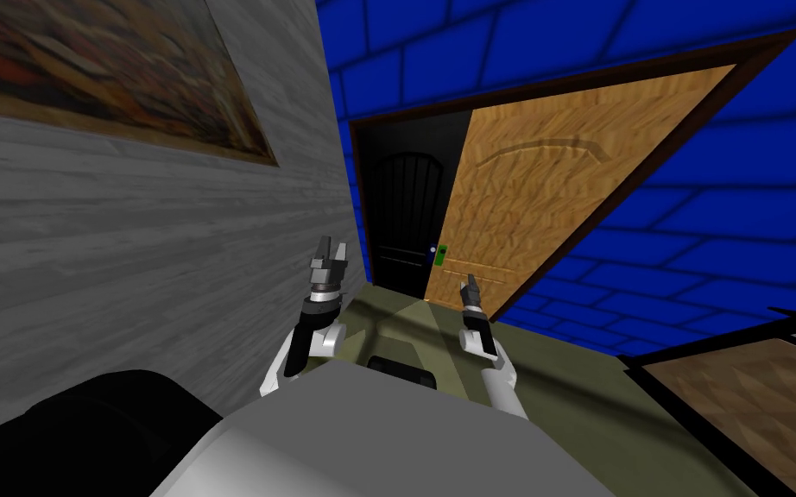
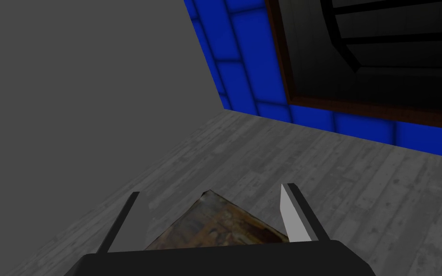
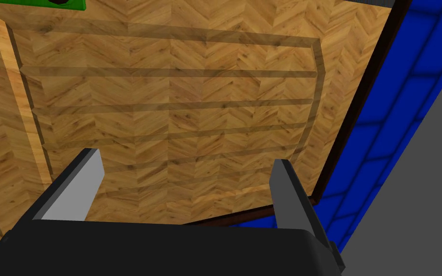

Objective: Pull the door open

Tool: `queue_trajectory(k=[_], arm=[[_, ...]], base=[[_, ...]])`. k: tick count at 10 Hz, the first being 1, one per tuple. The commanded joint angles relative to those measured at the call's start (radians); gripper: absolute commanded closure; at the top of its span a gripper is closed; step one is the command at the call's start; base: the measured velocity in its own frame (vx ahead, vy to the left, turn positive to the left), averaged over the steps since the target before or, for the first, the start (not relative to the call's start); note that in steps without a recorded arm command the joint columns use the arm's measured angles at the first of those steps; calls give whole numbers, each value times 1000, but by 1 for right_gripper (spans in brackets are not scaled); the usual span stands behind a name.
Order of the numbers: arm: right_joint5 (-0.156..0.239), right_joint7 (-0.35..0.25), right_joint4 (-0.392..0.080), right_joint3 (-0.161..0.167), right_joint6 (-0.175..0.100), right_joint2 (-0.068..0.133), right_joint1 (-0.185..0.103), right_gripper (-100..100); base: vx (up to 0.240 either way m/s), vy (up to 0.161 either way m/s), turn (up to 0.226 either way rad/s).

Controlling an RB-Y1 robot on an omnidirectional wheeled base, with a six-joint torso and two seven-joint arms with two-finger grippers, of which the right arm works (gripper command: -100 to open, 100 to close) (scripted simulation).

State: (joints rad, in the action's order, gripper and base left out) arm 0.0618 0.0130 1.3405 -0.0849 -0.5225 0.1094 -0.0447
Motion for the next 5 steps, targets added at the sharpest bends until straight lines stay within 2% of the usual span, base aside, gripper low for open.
queue_trajectory(k=[1,2,3,5], arm=[[7,1,-50,-6,-1,6,-29,-100],[13,2,-79,-10,-2,10,-53,-100],[13,2,-95,-10,-2,10,-53,-100],[24,4,-173,-19,-4,18,-100,-100]], base=[[64,4,7],[87,-4,11],[61,-3,8],[64,1,11]])
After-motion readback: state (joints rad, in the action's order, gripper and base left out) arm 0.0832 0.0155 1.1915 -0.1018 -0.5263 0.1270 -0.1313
